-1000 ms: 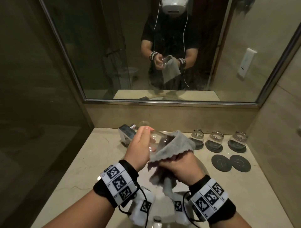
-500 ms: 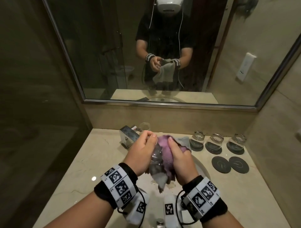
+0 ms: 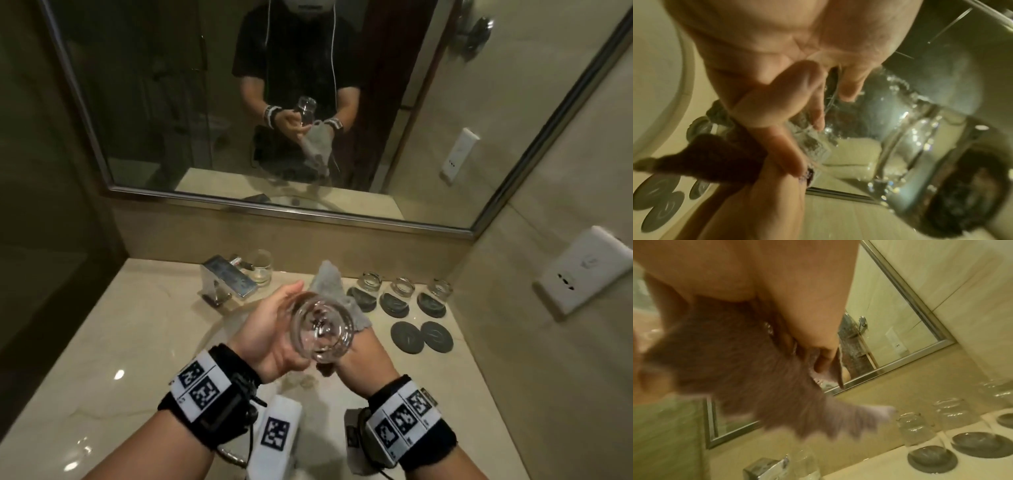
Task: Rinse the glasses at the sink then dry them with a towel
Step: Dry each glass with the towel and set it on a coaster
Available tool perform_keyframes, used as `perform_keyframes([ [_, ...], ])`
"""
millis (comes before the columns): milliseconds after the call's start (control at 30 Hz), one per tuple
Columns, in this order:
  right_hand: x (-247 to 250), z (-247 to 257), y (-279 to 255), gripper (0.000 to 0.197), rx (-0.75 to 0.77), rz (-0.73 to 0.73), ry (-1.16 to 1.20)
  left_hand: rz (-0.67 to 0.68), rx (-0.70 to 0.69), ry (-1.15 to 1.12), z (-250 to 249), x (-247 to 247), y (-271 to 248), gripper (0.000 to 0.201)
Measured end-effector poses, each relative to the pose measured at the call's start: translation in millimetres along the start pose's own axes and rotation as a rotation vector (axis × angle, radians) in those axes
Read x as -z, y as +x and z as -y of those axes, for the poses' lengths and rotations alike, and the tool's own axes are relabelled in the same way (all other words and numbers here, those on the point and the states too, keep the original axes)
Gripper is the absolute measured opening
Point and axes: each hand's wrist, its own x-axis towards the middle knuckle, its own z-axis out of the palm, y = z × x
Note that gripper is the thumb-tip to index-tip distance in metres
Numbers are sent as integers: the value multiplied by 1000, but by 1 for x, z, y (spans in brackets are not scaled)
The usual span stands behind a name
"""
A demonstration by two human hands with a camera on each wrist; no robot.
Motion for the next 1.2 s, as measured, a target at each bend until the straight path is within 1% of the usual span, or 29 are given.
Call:
perform_keyframes([
  [33,0,-2,0,13,12,53,-52,-9,-10,-30,1,-2,0,50],
  [100,2,-8,0,22,7,204,-224,-22,-24,-116,7,-1,2,46],
  [167,5,-11,1,28,-40,283,-304,-36,-22,-166,14,3,6,46],
  [233,11,-13,1,30,-143,335,-231,-26,14,-185,20,7,11,50],
  [267,15,-10,-2,25,-179,347,-137,-6,36,-185,23,9,13,52],
  [333,22,-2,-8,12,-216,346,61,26,77,-197,26,12,15,56],
  [400,27,0,-14,11,-215,346,126,54,90,-200,29,16,20,57],
  [467,30,-4,-17,16,-187,325,82,84,91,-148,33,18,26,61],
  [533,35,-10,-20,15,-169,273,82,80,82,-132,35,19,33,68],
  [633,42,-17,-25,22,-88,160,38,65,69,-150,36,14,40,60],
  [667,44,-19,-26,22,-38,81,-15,56,69,-174,36,12,41,59],
  [733,49,-25,-29,16,50,-174,-51,23,38,-228,36,11,45,54],
  [767,53,-28,-30,15,68,-310,10,-19,14,-239,38,13,48,52],
  [800,58,-28,-30,20,74,-407,81,-79,-10,-241,39,15,51,51],
  [833,63,-28,-31,25,87,-443,136,-150,-25,-240,41,17,54,52],
  [867,67,-25,-31,30,101,-414,170,-215,-34,-238,43,19,57,54],
  [900,70,-23,-31,37,117,-338,181,-262,-40,-237,45,19,60,55],
  [967,69,-17,-30,58,114,-167,151,-317,-47,-221,48,15,65,55],
  [1000,68,-17,-29,67,103,-131,122,-330,-47,-205,49,11,67,54],
  [1067,62,-17,-27,75,77,-157,72,-351,-53,-174,51,5,68,53],
  [1133,58,-21,-26,73,64,-197,11,-358,-55,-147,52,1,70,50],
  [1200,55,-25,-25,69,40,-207,-48,-345,-59,-125,52,-1,70,48],
])
